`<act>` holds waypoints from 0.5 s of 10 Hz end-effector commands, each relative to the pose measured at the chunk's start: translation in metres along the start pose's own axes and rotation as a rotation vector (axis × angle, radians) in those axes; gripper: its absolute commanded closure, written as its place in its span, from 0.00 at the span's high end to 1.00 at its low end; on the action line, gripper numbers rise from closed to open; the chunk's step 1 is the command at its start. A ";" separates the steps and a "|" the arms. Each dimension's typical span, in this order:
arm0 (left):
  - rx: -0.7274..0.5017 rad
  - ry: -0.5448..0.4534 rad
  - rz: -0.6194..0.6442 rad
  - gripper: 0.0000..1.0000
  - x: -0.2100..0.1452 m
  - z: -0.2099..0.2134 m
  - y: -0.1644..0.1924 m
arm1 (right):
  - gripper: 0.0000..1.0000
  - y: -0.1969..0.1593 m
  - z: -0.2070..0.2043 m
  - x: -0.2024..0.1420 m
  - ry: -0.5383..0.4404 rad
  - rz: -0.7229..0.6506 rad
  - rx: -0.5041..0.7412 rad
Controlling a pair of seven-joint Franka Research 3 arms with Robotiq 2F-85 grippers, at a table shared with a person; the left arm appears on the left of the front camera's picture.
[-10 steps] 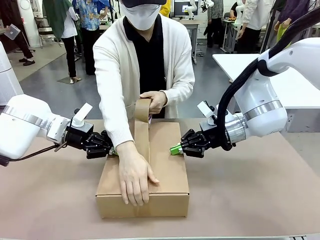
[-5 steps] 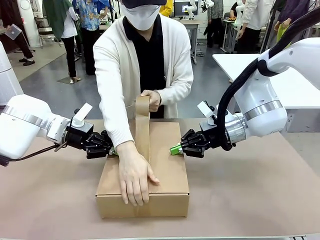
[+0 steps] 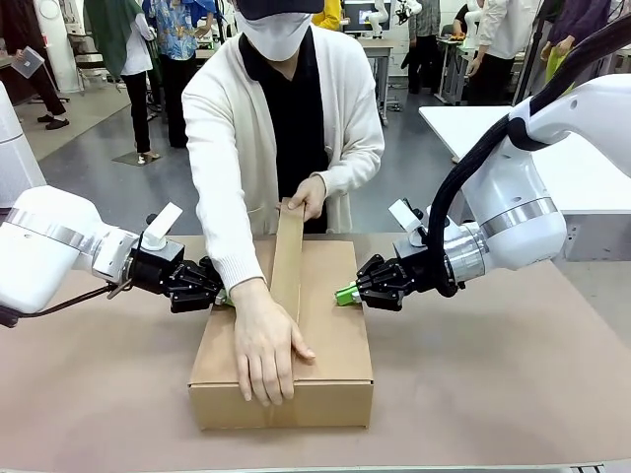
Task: Wrap the clocks to prevent damage.
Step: After the human seals the box with tape, release both hands from the side flaps of the Package Box.
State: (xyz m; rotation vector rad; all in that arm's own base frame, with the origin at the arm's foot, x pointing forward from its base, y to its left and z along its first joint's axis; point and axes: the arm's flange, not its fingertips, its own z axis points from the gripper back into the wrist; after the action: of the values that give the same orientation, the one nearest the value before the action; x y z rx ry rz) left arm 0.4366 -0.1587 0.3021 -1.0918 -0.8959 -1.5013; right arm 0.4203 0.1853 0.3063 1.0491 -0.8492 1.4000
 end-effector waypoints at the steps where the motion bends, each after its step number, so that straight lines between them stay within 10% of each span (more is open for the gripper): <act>1: 0.004 0.009 -0.002 0.00 -0.003 -0.001 0.000 | 0.01 0.000 -0.001 -0.003 0.006 -0.007 -0.002; 5: 0.004 0.009 -0.002 0.00 -0.003 -0.001 0.000 | 0.01 0.000 -0.001 -0.003 0.006 -0.007 -0.002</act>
State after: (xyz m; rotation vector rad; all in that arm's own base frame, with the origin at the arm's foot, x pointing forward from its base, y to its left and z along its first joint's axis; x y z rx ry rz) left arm 0.4366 -0.1588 0.3021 -1.0920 -0.8958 -1.5014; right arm 0.4203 0.1853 0.3063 1.0491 -0.8491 1.4001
